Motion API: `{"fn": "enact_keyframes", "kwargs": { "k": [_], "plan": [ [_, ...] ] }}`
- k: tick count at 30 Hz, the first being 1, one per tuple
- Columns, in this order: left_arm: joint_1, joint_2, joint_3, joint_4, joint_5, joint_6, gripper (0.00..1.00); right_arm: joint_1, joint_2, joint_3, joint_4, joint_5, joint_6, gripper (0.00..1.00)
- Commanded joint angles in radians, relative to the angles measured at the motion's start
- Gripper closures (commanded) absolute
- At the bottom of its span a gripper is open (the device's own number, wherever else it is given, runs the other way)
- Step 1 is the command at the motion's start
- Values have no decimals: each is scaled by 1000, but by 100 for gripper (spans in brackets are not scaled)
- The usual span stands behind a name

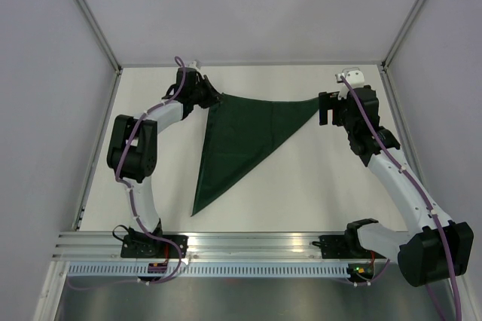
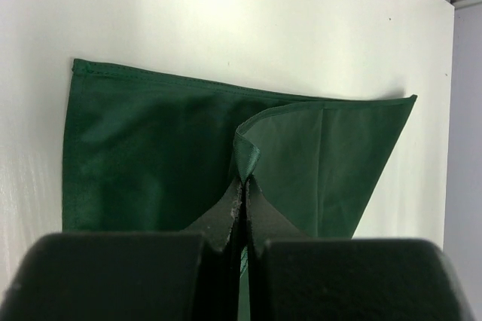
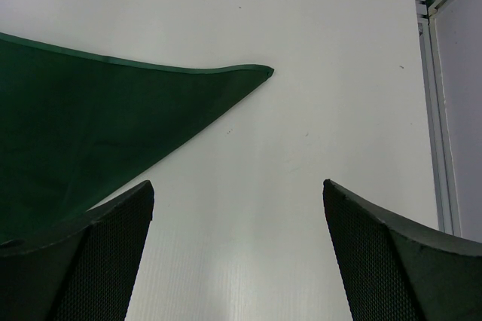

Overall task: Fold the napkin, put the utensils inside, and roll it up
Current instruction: Fold the napkin

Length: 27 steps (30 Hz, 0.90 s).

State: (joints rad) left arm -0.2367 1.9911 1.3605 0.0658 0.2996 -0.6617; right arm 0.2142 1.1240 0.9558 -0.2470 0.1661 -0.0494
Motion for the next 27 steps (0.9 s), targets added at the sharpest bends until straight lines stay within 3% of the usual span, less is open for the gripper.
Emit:
{"fn": "enact_keyframes", "kwargs": {
  "k": [1, 27],
  "plan": [
    [11, 14, 40, -8, 39, 30, 98, 4, -13, -2, 9, 19, -9, 2],
    [37, 61, 78, -26, 61, 39, 98, 4, -7, -2, 8, 19, -10, 2]
  ]
}}
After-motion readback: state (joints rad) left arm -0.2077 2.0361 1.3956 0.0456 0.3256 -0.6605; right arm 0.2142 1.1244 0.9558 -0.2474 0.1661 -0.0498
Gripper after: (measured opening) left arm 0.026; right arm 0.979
